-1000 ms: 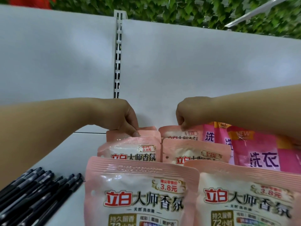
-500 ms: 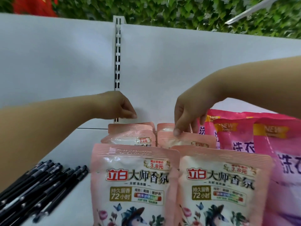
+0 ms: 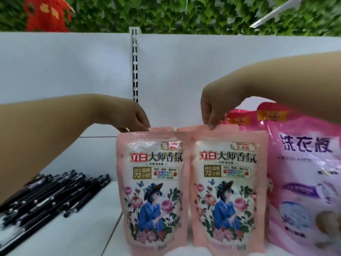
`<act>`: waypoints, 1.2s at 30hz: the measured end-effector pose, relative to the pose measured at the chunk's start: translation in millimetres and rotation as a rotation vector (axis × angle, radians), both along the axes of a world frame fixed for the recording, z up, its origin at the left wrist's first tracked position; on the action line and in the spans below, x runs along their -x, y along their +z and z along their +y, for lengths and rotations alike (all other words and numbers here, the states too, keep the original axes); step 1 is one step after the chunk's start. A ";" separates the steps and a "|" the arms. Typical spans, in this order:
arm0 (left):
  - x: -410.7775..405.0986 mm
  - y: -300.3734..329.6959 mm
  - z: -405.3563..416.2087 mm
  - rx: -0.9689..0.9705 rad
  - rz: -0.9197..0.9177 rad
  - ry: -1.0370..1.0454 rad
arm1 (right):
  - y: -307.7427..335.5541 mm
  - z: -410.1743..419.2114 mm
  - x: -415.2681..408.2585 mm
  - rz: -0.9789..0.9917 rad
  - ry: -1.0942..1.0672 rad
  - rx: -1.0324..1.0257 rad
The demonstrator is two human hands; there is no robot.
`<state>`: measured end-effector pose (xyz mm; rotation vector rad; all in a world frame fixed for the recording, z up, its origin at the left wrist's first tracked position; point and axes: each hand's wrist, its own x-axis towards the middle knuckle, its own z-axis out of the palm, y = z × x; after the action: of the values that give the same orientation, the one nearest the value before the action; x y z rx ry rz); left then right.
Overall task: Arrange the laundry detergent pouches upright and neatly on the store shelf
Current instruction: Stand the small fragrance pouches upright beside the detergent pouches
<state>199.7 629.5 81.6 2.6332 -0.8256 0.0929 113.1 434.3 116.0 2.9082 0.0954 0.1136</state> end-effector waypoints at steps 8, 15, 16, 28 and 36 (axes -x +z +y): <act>19.9 -9.6 4.6 0.049 -0.058 -0.007 | -11.8 1.0 8.1 -0.059 -0.009 -0.019; 26.3 -8.7 14.0 0.184 -0.016 -0.017 | -2.4 3.5 26.6 -0.206 0.151 -0.283; 29.8 -5.9 15.7 0.214 -0.009 -0.020 | -0.2 4.5 30.6 -0.199 0.178 -0.380; 84.3 -6.8 8.7 -0.037 0.136 -0.066 | -19.3 -5.2 59.8 0.183 0.062 -0.383; 97.6 -3.7 12.2 -0.017 0.082 -0.018 | -21.2 -2.1 66.6 0.157 0.090 -0.388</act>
<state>102.1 641.7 77.9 2.6261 -0.8259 -0.0267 46.5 432.3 94.8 3.2972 0.2572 -0.0925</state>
